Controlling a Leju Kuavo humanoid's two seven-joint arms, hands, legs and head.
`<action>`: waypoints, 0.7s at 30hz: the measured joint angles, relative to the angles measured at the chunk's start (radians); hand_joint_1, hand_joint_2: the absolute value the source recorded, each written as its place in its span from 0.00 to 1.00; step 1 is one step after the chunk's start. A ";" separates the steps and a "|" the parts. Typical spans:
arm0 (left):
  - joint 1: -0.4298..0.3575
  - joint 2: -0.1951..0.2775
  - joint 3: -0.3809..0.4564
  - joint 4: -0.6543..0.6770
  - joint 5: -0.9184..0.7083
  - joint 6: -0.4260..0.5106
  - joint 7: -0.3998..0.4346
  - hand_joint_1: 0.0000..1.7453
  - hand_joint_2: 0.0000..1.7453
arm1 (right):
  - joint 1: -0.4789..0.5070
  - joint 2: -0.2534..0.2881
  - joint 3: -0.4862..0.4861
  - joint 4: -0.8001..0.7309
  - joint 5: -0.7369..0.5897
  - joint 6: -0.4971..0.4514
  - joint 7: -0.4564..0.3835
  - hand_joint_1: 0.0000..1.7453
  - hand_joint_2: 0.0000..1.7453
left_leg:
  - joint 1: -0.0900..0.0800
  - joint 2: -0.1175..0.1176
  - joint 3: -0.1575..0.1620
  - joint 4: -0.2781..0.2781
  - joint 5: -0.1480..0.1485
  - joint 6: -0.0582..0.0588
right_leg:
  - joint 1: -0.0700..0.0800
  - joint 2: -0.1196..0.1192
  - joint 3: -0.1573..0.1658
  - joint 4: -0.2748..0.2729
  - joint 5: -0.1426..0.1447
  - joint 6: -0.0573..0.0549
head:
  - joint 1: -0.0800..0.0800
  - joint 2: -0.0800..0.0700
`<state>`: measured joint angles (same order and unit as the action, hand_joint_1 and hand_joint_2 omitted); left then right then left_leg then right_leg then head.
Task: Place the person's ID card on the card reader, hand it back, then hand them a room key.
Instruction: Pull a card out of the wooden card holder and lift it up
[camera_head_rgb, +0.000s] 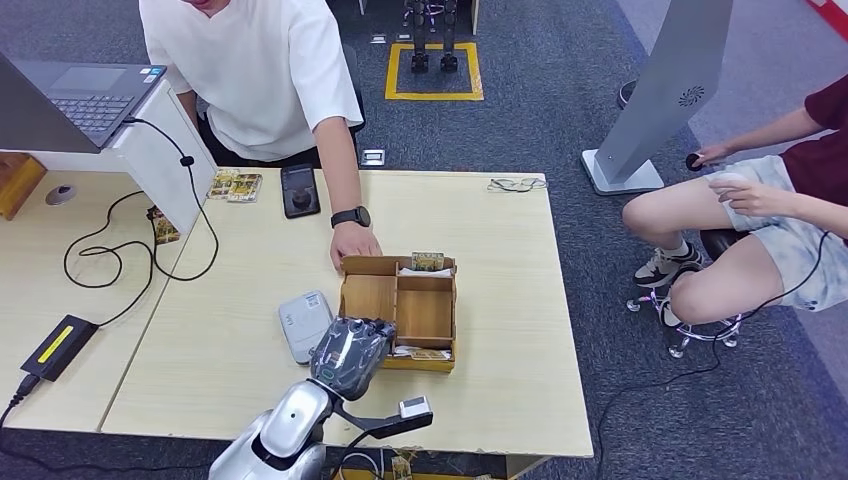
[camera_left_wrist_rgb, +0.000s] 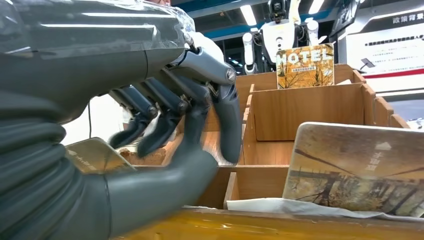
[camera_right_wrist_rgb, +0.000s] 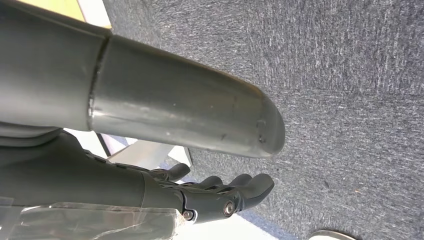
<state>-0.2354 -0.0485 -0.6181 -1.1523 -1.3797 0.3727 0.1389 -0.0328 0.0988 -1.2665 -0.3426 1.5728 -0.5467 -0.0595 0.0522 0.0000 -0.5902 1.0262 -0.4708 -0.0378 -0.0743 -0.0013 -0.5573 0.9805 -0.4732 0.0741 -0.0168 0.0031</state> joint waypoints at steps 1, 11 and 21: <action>0.002 0.000 0.000 0.000 0.000 0.007 0.001 0.00 1.00 | 0.000 0.000 0.000 0.000 0.000 0.000 0.000 0.00 0.00 | 0.000 0.000 0.000 0.000 0.000 0.000 | 0.000 0.000 0.000 0.000 0.000 0.000 | 0.000 0.000; 0.006 -0.004 0.002 -0.014 0.004 0.057 -0.014 0.00 1.00 | 0.001 0.000 0.000 0.000 0.000 0.000 0.000 0.00 0.00 | 0.000 0.000 0.000 0.000 0.000 0.000 | 0.000 0.000 0.000 0.000 0.000 0.000 | 0.000 0.000; 0.018 -0.007 0.018 -0.024 0.029 0.153 -0.047 0.00 1.00 | 0.005 0.000 0.000 0.000 0.000 -0.002 -0.004 0.00 0.00 | 0.000 0.000 0.000 0.000 0.000 0.000 | 0.000 0.000 0.000 0.000 0.000 0.000 | 0.000 0.000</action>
<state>-0.2172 -0.0552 -0.5997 -1.1759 -1.3506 0.5258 0.0920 -0.0273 0.0988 -1.2665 -0.3426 1.5728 -0.5482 -0.0637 0.0522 0.0000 -0.5899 1.0262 -0.4708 -0.0378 -0.0743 -0.0013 -0.5571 0.9805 -0.4732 0.0741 -0.0168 0.0031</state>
